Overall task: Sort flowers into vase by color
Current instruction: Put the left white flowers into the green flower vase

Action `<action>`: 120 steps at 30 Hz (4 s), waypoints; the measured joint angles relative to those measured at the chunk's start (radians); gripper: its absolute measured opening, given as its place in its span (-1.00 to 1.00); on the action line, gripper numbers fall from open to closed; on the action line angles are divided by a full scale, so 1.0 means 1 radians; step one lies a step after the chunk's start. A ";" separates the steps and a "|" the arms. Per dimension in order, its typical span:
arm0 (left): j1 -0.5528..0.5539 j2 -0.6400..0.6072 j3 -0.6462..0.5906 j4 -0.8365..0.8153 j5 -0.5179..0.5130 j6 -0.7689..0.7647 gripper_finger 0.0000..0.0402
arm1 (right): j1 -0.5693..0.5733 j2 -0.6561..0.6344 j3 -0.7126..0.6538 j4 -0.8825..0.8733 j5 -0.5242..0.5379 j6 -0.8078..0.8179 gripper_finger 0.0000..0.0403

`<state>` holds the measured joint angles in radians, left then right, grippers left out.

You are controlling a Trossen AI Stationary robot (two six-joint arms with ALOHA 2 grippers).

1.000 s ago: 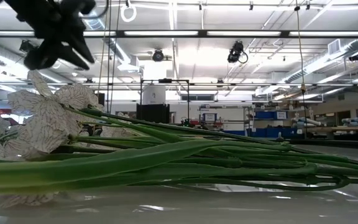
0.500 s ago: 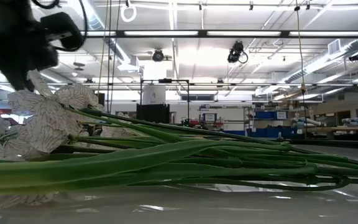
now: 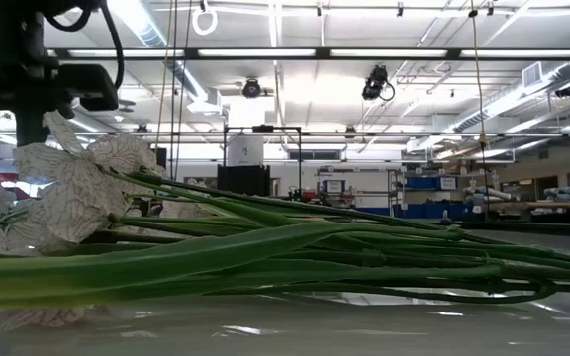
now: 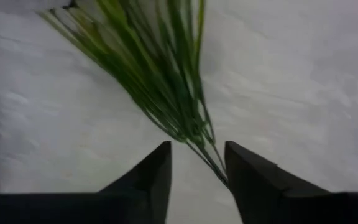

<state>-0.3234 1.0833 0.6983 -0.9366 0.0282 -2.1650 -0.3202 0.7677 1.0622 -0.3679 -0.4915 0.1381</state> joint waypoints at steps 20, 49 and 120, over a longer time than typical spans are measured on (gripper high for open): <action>0.086 0.295 0.000 0.101 0.175 -0.165 0.50 | 0.000 0.000 0.000 0.000 0.000 0.000 -0.25; 0.104 0.260 -0.048 0.267 -0.127 0.157 -0.90 | 0.000 0.000 0.000 0.004 0.000 0.000 -0.25; 0.127 -1.059 -0.359 0.935 0.707 1.769 -0.90 | 0.000 0.000 0.000 0.015 0.000 0.000 -0.25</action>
<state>-0.1960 0.0242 0.3397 -0.0021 0.7353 -0.3960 -0.3199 0.7677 1.0626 -0.3527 -0.4915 0.1380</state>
